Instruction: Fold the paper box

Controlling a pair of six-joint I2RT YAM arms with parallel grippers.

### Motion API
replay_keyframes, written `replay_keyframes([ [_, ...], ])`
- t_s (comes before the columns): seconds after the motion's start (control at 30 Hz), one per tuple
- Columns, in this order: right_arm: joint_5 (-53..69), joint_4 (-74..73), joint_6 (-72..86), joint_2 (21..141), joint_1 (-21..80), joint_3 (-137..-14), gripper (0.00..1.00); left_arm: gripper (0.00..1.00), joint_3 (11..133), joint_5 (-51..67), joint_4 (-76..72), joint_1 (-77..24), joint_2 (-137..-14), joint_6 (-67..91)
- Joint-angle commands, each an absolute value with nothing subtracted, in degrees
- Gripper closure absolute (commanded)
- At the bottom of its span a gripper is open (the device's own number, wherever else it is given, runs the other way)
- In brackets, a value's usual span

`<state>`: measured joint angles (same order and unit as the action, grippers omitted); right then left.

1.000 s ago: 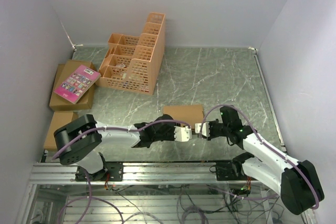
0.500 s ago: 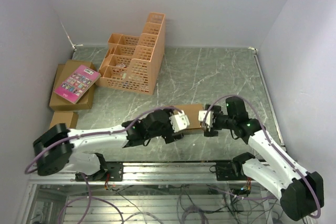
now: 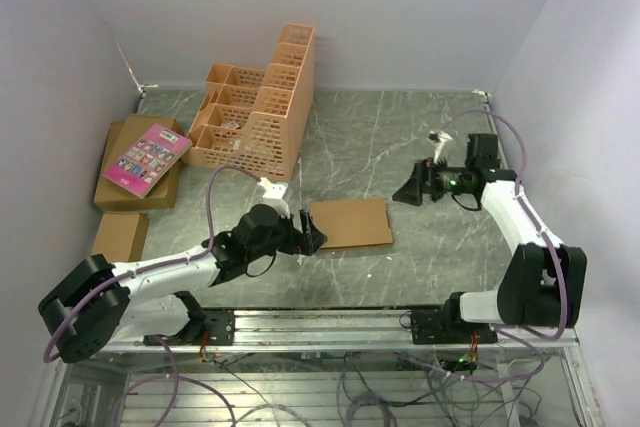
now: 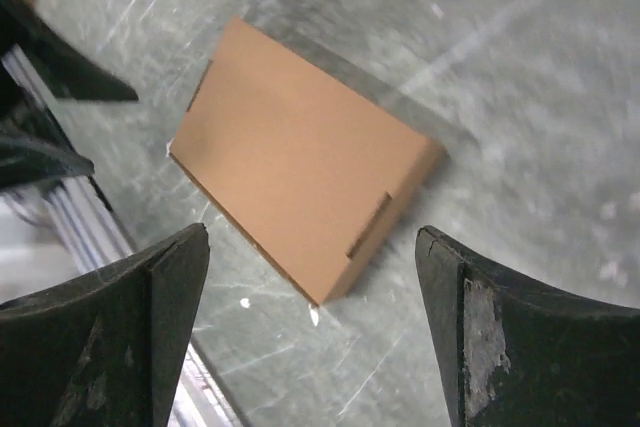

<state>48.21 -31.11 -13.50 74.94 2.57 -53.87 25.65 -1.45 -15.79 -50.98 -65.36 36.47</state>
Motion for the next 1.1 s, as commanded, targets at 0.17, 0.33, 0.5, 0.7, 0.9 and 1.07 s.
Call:
replay_keyframes([
  [0.17, 58.88, -21.45, 3.60, 83.37, -7.39, -42.06, 0.26, 0.04, 23.90, -10.85, -15.10, -50.37, -64.19, 52.99],
  [0.33, 57.51, -22.82, 0.82, 93.64, -5.12, -43.96, 0.39, 0.04, 24.42, -9.97, -17.36, -49.80, -68.60, 52.67],
  [0.5, 57.14, -24.51, -0.72, 100.25, -3.98, -46.16, 0.45, 0.04, 23.13, -6.98, -22.92, -48.75, -71.38, 53.52],
  [0.7, 57.17, -22.86, -0.74, 103.85, -3.85, -46.02, 0.55, 0.04, 22.70, -5.47, -23.98, -47.96, -72.15, 53.26],
  [0.9, 56.95, -24.72, -1.78, 107.89, -5.93, -47.38, 0.71, 0.04, 21.86, -4.19, -27.07, -47.77, -72.90, 54.72],
  [1.07, 58.43, -25.08, -2.13, 110.46, -7.57, -47.42, 0.73, 0.04, 21.74, -2.70, -28.77, -47.72, -75.85, 55.81],
])
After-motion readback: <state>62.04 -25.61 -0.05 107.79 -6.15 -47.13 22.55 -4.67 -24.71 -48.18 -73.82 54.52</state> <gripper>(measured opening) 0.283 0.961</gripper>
